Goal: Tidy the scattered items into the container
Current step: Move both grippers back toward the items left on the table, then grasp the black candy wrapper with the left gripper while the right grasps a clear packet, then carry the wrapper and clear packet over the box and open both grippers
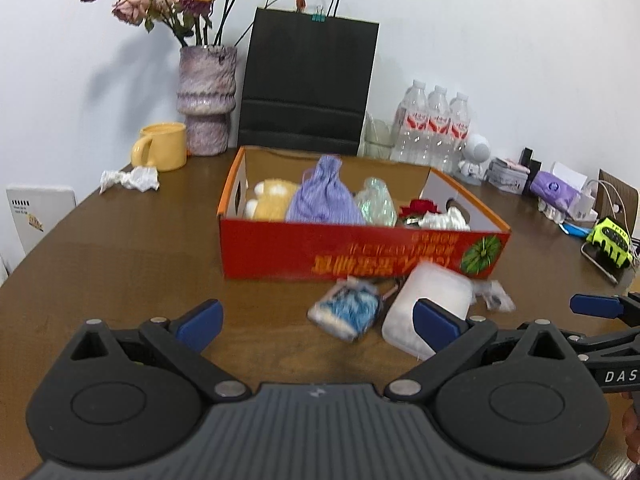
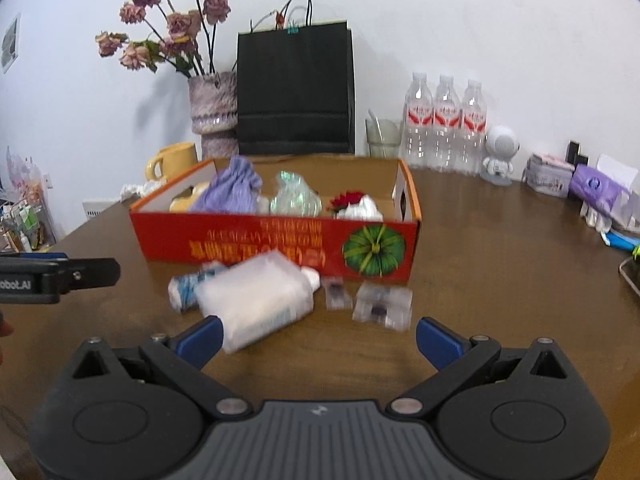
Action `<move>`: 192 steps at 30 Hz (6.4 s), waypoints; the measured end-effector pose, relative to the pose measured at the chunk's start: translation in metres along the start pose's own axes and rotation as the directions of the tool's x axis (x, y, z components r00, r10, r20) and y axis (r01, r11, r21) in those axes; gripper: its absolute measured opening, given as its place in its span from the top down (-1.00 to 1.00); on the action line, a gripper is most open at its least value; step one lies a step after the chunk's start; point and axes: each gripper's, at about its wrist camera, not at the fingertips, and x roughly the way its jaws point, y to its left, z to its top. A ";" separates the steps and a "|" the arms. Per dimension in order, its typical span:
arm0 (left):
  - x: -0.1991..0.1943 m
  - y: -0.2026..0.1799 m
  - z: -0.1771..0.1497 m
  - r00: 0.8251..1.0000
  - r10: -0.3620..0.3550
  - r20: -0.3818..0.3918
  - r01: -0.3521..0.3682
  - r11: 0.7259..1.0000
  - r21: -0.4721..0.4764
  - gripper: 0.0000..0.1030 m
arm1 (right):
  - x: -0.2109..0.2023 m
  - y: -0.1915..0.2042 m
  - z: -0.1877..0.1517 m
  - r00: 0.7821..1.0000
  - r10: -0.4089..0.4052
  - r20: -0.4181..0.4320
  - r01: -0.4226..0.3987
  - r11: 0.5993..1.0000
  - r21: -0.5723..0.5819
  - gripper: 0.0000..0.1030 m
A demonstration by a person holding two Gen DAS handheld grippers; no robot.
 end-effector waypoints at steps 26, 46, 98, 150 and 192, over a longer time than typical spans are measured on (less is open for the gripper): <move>0.008 -0.049 -0.061 0.993 -0.034 -0.111 0.046 0.993 0.106 -0.04 | -0.019 -0.012 -0.065 0.998 -0.036 -0.047 0.040 0.996 0.085 -1.00; 0.002 -0.045 -0.053 0.998 -0.021 -0.067 0.029 0.992 0.121 0.53 | -0.016 -0.031 -0.059 0.999 -0.030 -0.028 0.033 0.993 0.115 -1.00; 0.037 0.012 0.013 0.999 -0.014 0.044 0.015 0.999 -0.035 0.53 | 0.050 -0.058 0.019 0.999 -0.031 0.009 0.030 0.995 0.093 0.98; 0.088 -0.001 0.101 0.982 -0.063 0.176 0.073 0.996 -0.053 0.54 | 0.098 -0.026 0.128 0.979 0.084 0.185 -0.092 0.995 0.037 0.92; 0.124 -0.004 0.109 0.994 0.050 0.097 -0.045 0.998 -0.053 -1.00 | 0.135 -0.022 0.139 0.998 0.024 0.060 -0.027 0.999 0.041 -1.00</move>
